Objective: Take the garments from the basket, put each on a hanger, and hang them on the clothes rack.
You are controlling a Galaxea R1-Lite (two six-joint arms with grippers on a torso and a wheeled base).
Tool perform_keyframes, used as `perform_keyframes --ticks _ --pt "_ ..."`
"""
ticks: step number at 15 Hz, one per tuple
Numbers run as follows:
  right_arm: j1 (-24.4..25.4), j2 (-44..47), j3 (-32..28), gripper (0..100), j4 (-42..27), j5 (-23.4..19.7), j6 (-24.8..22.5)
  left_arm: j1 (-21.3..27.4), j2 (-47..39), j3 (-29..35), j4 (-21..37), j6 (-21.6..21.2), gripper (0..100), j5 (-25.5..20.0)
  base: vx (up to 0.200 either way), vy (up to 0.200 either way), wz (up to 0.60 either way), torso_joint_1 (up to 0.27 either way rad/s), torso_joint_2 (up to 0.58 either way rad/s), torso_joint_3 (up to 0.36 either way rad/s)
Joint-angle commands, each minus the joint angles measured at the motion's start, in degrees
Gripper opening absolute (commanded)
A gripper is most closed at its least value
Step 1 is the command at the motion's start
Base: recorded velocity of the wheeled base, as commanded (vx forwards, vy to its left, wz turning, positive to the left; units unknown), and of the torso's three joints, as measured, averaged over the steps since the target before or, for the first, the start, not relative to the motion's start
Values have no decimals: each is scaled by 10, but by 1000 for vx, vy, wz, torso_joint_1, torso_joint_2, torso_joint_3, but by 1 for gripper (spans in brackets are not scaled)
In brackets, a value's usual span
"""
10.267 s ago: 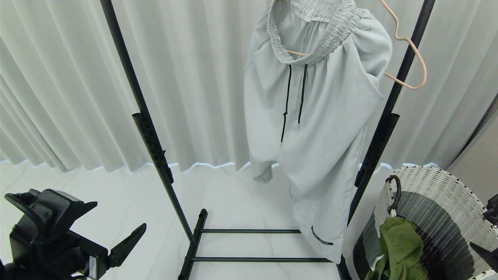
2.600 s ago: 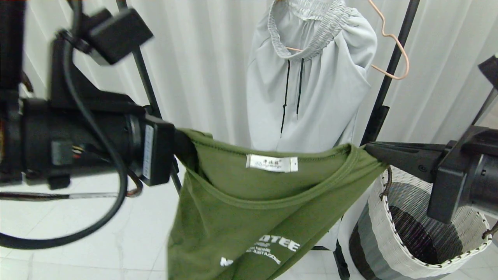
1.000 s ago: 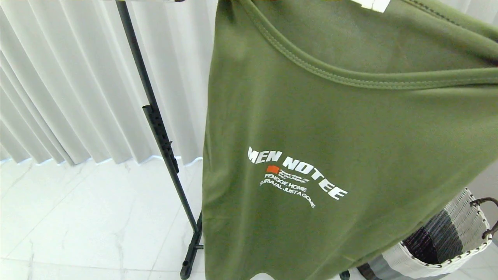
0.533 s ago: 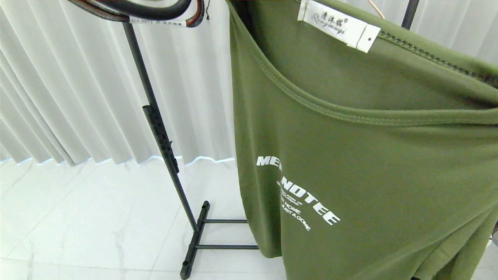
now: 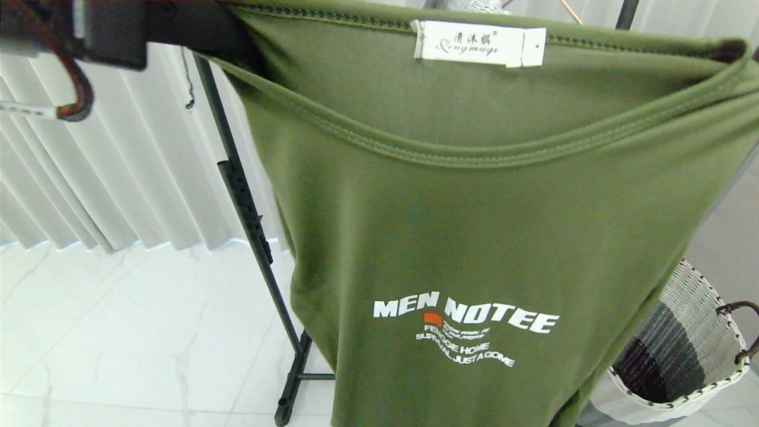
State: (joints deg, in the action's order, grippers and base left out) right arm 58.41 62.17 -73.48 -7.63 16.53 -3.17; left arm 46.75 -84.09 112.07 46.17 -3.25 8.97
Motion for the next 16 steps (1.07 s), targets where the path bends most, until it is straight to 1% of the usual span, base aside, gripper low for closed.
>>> perform_keyframes --ticks 1,2,3,4,5,7,9,11,12,13,15,16 --pt "-39 63 -2 0 65 -1 -3 16 41 -14 9 0 0 0 0 0 0 0 0 0" --pt "-45 80 -3 0 91 -1 -3 31 48 -24 9 0 0 0 0 0 0 0 0 0" --pt "-51 100 -12 0 118 -1 -3 70 63 -33 9 0 0 0 0 0 0 0 0 0" --pt "-51 108 -24 0 121 -2 -3 106 72 -38 9 0 0 0 0 0 0 0 0 0" --pt "-53 114 -33 0 121 -2 -3 126 79 -41 9 0 0 1 0 0 0 0 0 0" --pt "-61 118 -40 0 120 -17 -3 139 82 -37 9 0 0 3 0 0 0 0 0 0" --pt "-68 117 -41 0 118 -33 -3 139 87 -37 9 0 0 4 0 0 0 0 0 0" --pt "-69 109 -42 0 115 -32 -4 139 85 -37 9 -1 0 5 0 0 0 0 0 0" --pt "-69 102 -41 0 108 -32 -8 137 81 -35 8 -11 0 5 0 0 0 0 0 0" --pt "-69 94 -42 0 93 -32 -9 130 72 -35 6 -39 0 6 0 0 0 0 0 0" --pt "-69 78 -38 0 76 -30 -9 55 49 -39 -22 -88 0 6 0 0 0 0 0 0" --pt "-69 74 -34 0 76 -29 -9 46 45 -40 -31 -96 0 5 0 0 0 0 0 0"
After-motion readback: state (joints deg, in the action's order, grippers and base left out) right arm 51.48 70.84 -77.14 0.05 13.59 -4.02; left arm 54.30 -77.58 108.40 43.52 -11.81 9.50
